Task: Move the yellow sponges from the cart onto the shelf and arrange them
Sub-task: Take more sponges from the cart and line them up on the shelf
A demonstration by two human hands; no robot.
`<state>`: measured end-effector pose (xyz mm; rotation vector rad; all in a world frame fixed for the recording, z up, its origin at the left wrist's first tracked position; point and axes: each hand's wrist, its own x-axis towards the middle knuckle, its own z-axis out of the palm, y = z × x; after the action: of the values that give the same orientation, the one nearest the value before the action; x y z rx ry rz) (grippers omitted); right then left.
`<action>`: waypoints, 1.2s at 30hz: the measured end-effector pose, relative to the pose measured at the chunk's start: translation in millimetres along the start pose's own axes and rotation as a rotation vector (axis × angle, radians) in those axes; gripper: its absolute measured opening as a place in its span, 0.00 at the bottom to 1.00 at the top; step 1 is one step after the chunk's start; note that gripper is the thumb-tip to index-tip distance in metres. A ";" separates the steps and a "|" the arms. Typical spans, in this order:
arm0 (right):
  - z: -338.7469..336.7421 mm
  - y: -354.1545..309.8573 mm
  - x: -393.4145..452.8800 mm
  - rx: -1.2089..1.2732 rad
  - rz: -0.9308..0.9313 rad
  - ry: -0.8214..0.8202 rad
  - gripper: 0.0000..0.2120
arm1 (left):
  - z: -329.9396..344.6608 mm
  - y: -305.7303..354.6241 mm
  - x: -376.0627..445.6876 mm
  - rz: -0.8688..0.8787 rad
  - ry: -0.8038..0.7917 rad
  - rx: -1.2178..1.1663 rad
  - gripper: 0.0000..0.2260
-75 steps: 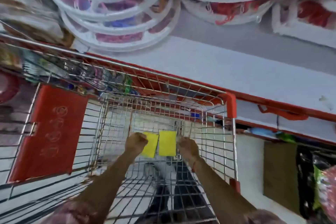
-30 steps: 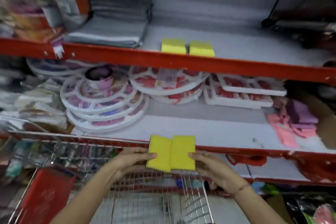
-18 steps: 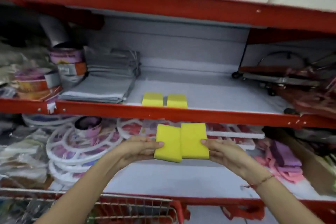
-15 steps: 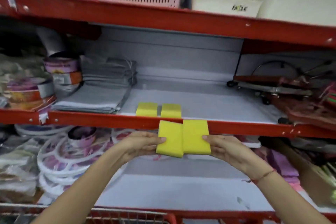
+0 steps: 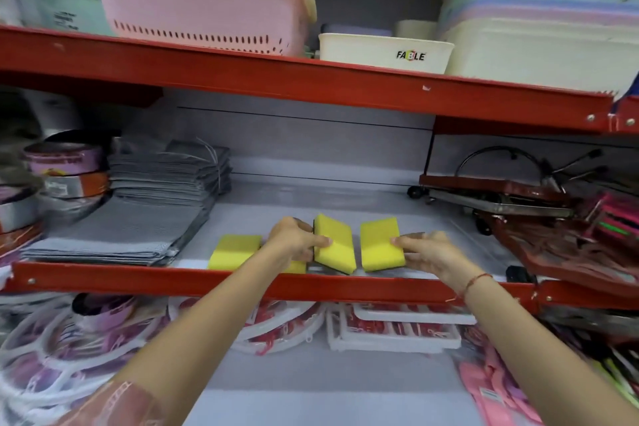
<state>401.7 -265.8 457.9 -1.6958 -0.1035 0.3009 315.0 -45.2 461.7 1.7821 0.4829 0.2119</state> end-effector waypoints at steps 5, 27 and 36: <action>-3.1 10.2 17.5 -0.290 0.011 0.085 0.19 | 4.1 3.3 6.3 0.066 0.057 0.326 0.15; 156.5 1.1 -4.9 -1.215 -0.546 -0.354 0.27 | -126.2 -48.4 14.4 0.294 -0.178 1.014 0.26; 141.4 2.0 -0.5 -1.175 -0.601 -0.378 0.24 | -116.7 -52.7 23.7 0.365 -0.162 0.942 0.19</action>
<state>364.6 -130.6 439.2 -2.6039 -1.2448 0.0798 279.7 78.2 439.9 2.7846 0.1193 0.0865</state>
